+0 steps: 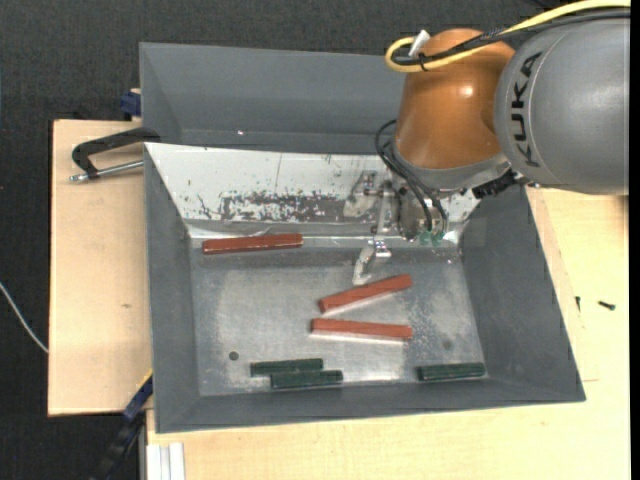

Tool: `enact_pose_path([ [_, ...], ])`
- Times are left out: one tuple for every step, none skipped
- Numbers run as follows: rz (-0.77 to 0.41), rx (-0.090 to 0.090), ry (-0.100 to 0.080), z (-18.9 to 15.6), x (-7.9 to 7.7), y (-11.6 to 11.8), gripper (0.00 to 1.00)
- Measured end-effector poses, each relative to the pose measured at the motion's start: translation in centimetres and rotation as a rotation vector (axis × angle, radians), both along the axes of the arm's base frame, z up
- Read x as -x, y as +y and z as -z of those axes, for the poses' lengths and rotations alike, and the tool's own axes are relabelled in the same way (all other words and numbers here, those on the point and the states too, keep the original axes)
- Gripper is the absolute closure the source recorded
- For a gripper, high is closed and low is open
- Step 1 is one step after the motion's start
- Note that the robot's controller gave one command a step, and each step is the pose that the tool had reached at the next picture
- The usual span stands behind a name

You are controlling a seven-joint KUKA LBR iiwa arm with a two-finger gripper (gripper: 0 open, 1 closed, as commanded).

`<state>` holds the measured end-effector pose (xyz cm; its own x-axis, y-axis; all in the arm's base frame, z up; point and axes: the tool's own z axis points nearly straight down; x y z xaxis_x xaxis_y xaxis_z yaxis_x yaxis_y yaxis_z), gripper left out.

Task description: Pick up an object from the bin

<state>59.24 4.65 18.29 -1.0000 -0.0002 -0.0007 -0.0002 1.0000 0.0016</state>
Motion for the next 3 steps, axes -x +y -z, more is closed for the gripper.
enact_pose_path([
  [-0.022,0.0,-0.005,6.2,1.7,-2.0,0.0],
  [-0.298,-0.011,0.013,9.6,5.3,-4.1,1.0],
  [-0.293,-0.013,-0.042,9.1,4.0,-3.7,0.0],
])
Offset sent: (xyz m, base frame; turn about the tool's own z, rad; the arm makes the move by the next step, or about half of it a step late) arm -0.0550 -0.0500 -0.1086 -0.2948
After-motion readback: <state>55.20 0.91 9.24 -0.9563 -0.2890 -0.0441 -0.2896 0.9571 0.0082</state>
